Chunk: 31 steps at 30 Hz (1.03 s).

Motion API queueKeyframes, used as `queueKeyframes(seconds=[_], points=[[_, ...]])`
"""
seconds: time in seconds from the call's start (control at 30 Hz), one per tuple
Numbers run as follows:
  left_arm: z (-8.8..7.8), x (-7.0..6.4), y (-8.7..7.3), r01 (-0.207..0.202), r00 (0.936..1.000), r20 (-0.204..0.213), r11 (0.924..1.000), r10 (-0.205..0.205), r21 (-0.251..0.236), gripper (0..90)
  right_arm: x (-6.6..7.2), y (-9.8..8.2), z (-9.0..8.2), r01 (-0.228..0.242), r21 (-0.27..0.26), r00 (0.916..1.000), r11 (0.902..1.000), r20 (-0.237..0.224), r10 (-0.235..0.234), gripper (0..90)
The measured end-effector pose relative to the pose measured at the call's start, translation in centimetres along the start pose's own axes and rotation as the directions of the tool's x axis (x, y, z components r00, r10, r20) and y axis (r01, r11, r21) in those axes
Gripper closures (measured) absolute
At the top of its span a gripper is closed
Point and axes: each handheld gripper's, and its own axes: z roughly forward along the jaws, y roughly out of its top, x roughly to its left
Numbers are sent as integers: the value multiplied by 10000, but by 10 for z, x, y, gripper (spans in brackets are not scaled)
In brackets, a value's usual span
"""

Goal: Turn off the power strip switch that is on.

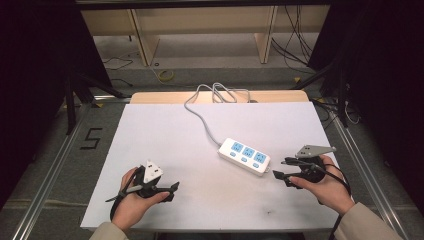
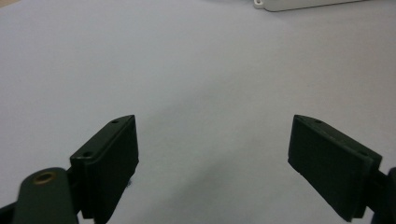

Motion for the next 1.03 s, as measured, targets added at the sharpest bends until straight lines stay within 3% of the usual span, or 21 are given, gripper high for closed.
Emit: queueKeyframes(seconds=[0.57,0.9,1.03], points=[[0,0,0,-38,10000,42,10000,38,55,158,5,-26,-12,162,-315,9998,9994,-139,-166,295],[1,-1,1,-49,9999,99,10000,48,82,158,6,-26,-11,155,-388,9998,9991,-137,-160,296],[2,-3,2,88,9994,344,9999,-91,91,158,5,-27,-11,95,-450,9999,9989,-130,-101,297]])
